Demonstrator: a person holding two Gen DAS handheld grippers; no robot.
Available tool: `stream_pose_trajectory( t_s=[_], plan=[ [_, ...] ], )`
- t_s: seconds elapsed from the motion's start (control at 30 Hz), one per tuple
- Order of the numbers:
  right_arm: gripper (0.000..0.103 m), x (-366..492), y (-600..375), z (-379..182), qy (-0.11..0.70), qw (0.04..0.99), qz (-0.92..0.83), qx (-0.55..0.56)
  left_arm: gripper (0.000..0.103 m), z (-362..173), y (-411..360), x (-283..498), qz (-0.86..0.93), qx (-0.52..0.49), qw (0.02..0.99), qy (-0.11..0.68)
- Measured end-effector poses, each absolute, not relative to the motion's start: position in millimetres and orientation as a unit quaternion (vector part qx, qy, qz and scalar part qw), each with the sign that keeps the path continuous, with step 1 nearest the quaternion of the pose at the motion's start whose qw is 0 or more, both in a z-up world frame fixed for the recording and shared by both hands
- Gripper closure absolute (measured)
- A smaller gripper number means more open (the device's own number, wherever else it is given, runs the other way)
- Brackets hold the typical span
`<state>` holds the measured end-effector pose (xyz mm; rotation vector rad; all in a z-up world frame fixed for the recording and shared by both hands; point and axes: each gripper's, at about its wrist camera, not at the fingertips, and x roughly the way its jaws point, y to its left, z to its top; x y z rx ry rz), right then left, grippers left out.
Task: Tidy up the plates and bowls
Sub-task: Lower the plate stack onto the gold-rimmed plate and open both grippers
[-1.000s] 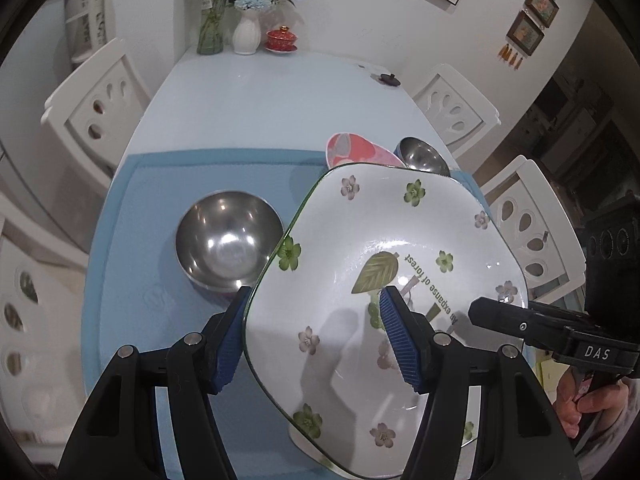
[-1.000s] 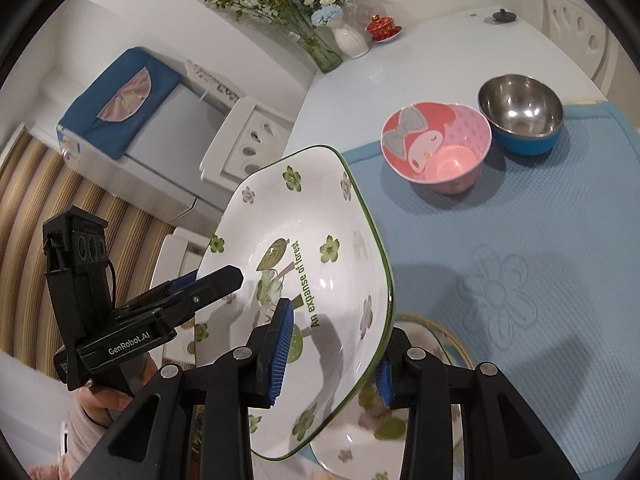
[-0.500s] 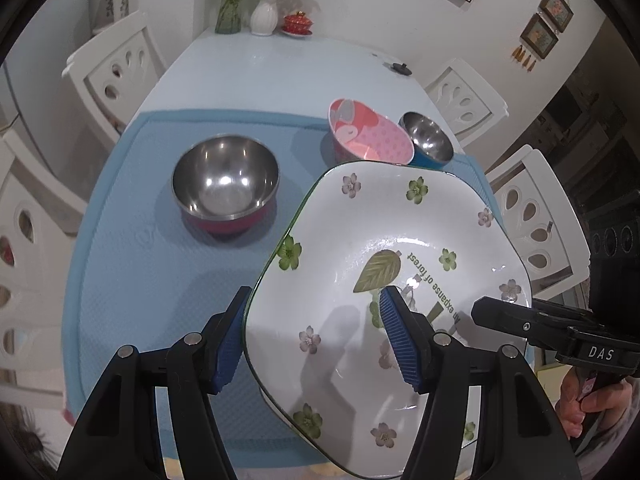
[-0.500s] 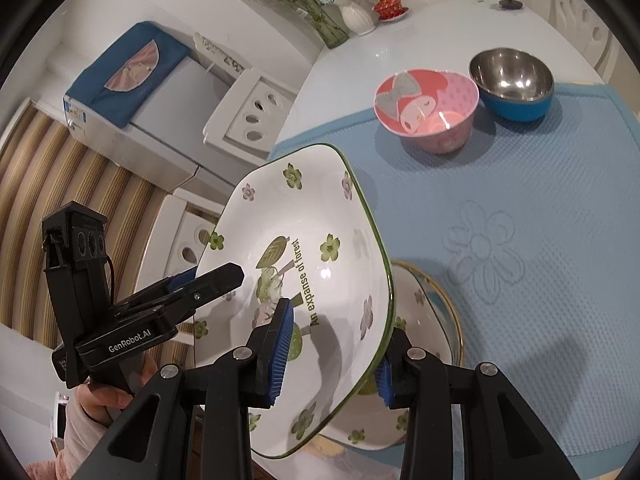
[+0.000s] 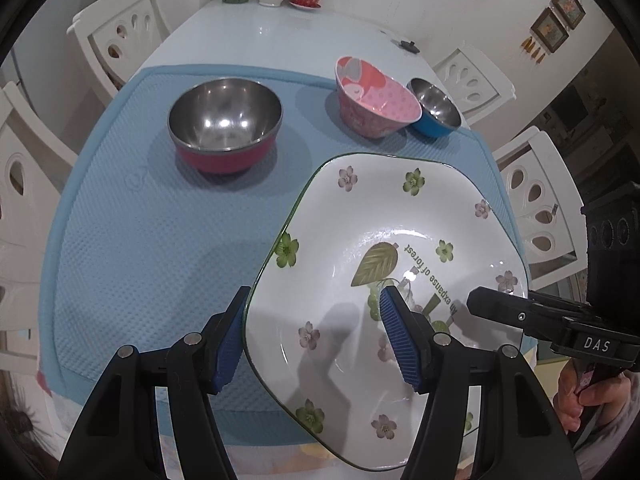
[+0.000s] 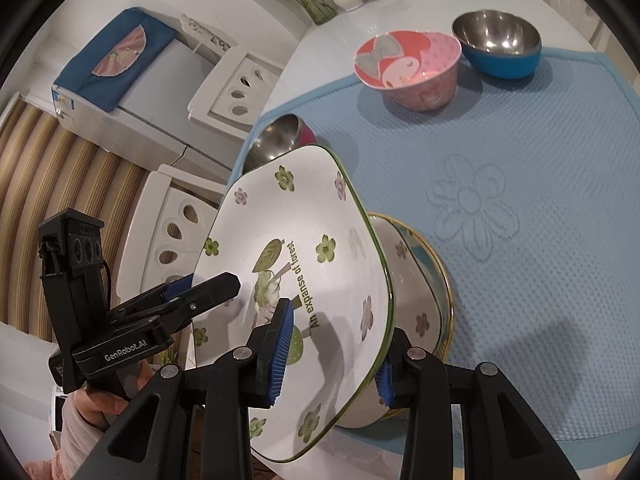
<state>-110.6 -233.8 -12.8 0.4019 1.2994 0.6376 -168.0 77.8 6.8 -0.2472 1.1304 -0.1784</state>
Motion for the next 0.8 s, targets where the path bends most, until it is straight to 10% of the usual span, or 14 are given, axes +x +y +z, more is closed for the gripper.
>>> stream_pose_trajectory(
  t_s=[0.8],
  plan=[
    [0.067,-111.0,-228.6,-61.0,0.638,0.697,0.258,0.201,0.042,-41.0,76.4,-164.8,-0.101,-0.116,0.798,0.583]
  ],
)
